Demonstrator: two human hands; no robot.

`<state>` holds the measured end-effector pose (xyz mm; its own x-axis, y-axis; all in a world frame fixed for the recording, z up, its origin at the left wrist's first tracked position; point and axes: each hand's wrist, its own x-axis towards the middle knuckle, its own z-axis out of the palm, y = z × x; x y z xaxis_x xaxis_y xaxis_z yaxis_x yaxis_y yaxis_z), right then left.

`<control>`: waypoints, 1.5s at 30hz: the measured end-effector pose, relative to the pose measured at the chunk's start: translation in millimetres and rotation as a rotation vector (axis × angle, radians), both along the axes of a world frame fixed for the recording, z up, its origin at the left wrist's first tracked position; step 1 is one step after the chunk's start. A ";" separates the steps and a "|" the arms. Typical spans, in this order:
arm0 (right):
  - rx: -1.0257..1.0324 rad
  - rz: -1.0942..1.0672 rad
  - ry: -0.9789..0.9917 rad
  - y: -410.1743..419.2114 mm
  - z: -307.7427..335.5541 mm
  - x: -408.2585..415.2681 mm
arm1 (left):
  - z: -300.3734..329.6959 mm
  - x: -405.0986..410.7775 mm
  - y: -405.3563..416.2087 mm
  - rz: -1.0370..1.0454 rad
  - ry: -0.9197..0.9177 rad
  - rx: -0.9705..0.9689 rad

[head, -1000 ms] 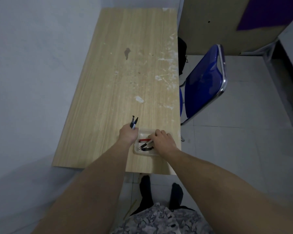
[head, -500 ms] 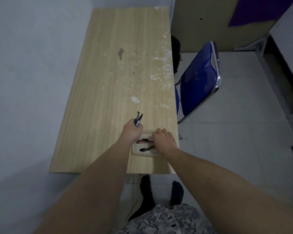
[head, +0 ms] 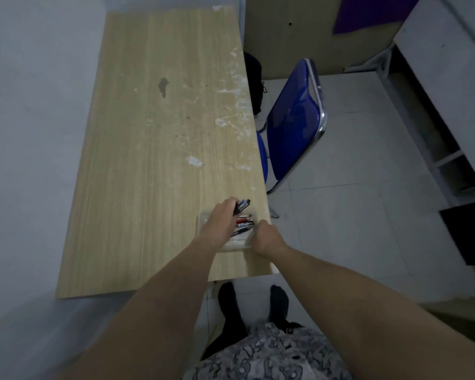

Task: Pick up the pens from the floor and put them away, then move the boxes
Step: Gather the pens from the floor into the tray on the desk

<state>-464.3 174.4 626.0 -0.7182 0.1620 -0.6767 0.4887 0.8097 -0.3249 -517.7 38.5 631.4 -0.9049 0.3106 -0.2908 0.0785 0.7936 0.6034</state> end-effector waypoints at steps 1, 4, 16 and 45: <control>-0.010 -0.005 -0.018 -0.4 0.8 -0.2 | -7.1 3.6 -4.6 -0.057 0.011 -0.055; -0.017 -0.014 -0.035 1.6 0.8 0.2 | -23.0 14.2 -15.1 -0.243 0.065 -0.198; -0.109 -0.162 -0.042 0.9 -5.2 -2.6 | -15.4 20.2 -28.0 -0.405 0.071 -0.342; 0.183 0.311 0.463 21.0 54.8 73.6 | 69.6 112.3 10.6 0.185 0.184 -0.140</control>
<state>-390.7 195.4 680.9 -0.9649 -0.0188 -0.2618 0.0598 0.9554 -0.2891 -405.4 49.1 701.0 -0.9839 0.1043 -0.1449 0.0231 0.8790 0.4762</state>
